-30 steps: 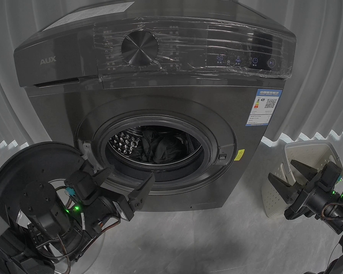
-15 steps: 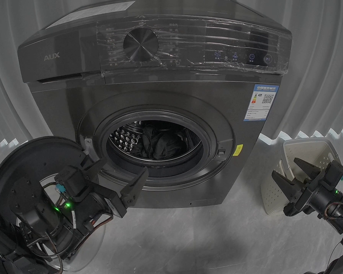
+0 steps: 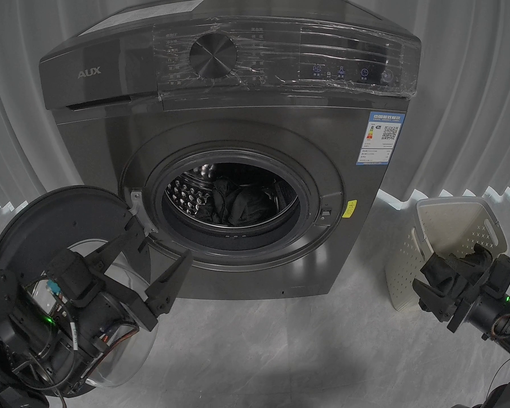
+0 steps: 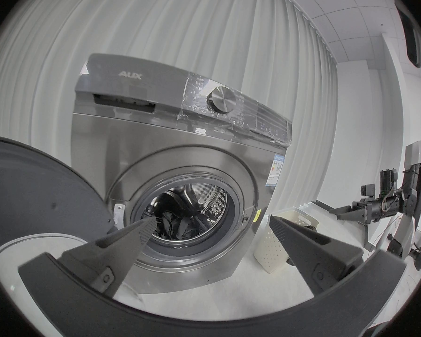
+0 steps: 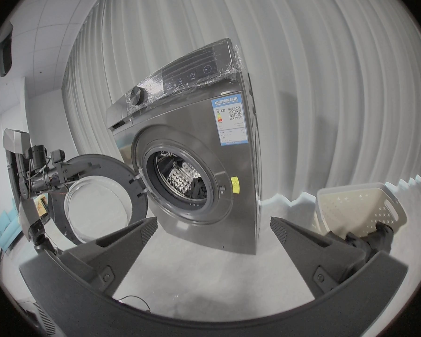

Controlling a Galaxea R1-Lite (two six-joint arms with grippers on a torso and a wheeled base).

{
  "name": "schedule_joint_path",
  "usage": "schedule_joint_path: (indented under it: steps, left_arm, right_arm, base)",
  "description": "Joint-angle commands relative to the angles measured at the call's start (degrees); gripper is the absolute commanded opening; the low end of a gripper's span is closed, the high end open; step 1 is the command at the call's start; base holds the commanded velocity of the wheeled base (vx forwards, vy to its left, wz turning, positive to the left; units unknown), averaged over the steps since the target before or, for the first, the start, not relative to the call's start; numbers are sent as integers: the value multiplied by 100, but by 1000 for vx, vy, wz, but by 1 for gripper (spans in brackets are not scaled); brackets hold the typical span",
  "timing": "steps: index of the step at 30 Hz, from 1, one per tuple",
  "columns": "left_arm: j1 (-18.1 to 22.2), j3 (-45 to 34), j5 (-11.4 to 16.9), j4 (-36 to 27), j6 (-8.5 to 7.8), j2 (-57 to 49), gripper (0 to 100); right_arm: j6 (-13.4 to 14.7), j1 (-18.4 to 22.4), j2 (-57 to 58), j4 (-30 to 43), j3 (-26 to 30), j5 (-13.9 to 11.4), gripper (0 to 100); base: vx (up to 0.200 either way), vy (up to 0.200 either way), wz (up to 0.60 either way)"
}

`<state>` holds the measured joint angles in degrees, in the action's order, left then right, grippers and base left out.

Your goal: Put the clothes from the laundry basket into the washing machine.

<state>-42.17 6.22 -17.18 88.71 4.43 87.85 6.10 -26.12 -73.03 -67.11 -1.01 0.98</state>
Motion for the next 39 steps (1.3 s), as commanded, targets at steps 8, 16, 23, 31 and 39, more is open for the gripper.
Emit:
schedule_joint_path:
  steps: [8, 16, 23, 31, 39]
  left_arm:
    - [701, -613, 83, -91, 23, -1252, 100]
    - [719, -613, 74, -768, 15, -1947, 100]
    - [727, -613, 13, -1857, -29, -3028, 100]
    - [1395, -595, 100, -4582, -38, -5216, 100]
    - [2143, -613, 153, -6050, 58, -6728, 100]
  right_arm:
    - [-29, 442, 1863, 1455, 101, 157, 100]
    - [-407, 1030, 2654, 1903, 101, 157, 100]
    - [-469, 1382, 3630, 2888, 101, 122, 100]
    - [-495, 1804, 5888, 4839, 101, 113, 100]
    - [-504, 2094, 6732, 5639, 101, 113, 100]
  base:
    - [-50, 0, 0]
    - [0, 0, 0]
    - [-171, 0, 0]
    - [0, 0, 0]
    - [0, 0, 0]
